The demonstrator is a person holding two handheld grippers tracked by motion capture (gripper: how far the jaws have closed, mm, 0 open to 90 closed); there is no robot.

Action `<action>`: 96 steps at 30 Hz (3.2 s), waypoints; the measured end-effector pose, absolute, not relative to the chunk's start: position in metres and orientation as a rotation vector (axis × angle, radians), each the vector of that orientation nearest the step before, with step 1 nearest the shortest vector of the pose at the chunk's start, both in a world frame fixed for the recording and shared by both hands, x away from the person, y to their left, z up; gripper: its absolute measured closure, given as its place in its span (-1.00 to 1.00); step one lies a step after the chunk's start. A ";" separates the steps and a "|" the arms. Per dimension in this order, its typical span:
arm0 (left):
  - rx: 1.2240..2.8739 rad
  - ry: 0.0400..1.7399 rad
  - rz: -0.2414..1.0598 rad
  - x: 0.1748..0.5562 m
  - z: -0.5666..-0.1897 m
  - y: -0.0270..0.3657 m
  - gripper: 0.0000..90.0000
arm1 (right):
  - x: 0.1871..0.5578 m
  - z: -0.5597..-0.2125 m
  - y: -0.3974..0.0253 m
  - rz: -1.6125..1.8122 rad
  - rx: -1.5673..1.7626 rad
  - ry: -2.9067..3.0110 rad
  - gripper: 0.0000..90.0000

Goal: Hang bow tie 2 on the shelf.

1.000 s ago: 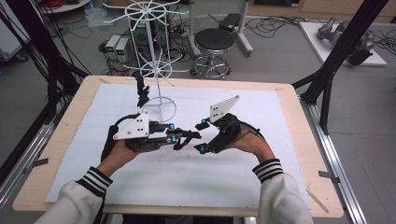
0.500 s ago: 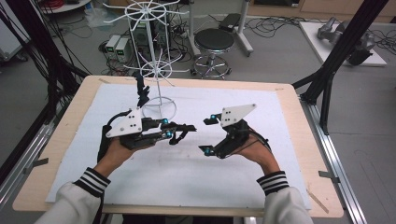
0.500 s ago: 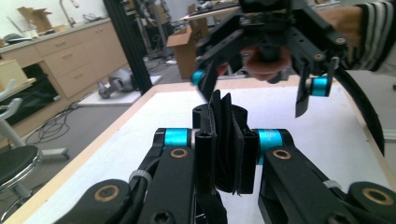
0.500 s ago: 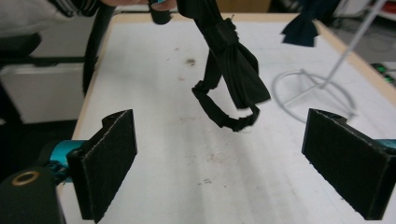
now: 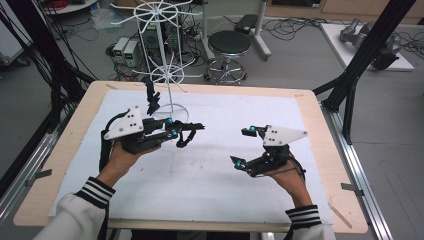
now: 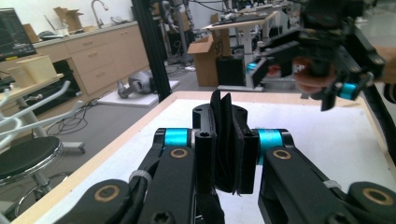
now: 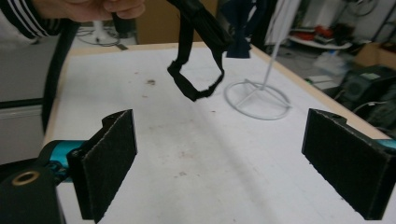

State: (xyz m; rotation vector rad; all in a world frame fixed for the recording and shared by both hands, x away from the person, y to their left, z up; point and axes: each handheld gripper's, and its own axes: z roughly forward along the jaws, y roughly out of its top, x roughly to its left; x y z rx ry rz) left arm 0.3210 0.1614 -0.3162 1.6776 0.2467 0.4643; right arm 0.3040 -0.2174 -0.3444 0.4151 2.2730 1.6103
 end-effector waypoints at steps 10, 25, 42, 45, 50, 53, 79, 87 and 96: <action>1.642 0.291 0.487 0.325 -0.305 0.167 0.82 | 0.281 -0.361 -0.251 1.666 0.559 2.089 -0.78; 1.618 0.323 0.531 0.333 -0.281 0.173 0.82 | 0.259 -0.394 -0.284 1.646 0.731 1.888 -0.78; 1.578 0.375 0.572 0.341 -0.270 0.200 0.82 | 0.253 -0.408 -0.293 1.580 0.815 1.762 -0.78; 1.568 0.387 0.570 0.343 -0.269 0.205 0.82 | 0.252 -0.408 -0.292 1.571 0.825 1.732 -0.78; 1.560 0.394 0.559 0.348 -0.268 0.210 0.82 | 0.248 -0.413 -0.294 1.580 0.832 1.659 -0.78; 1.567 0.400 0.561 0.351 -0.268 0.212 0.82 | 0.246 -0.421 -0.297 1.586 0.864 1.642 -0.78; 1.590 0.518 0.610 0.382 -0.283 0.219 0.82 | 0.242 -0.446 -0.299 1.571 0.880 1.539 -0.78; 1.579 0.566 0.620 0.389 -0.287 0.217 0.82 | 0.242 -0.452 -0.298 1.552 0.887 1.538 -0.78; 1.566 0.589 0.592 0.394 -0.291 0.216 0.82 | 0.243 -0.455 -0.298 1.544 0.890 1.536 -0.78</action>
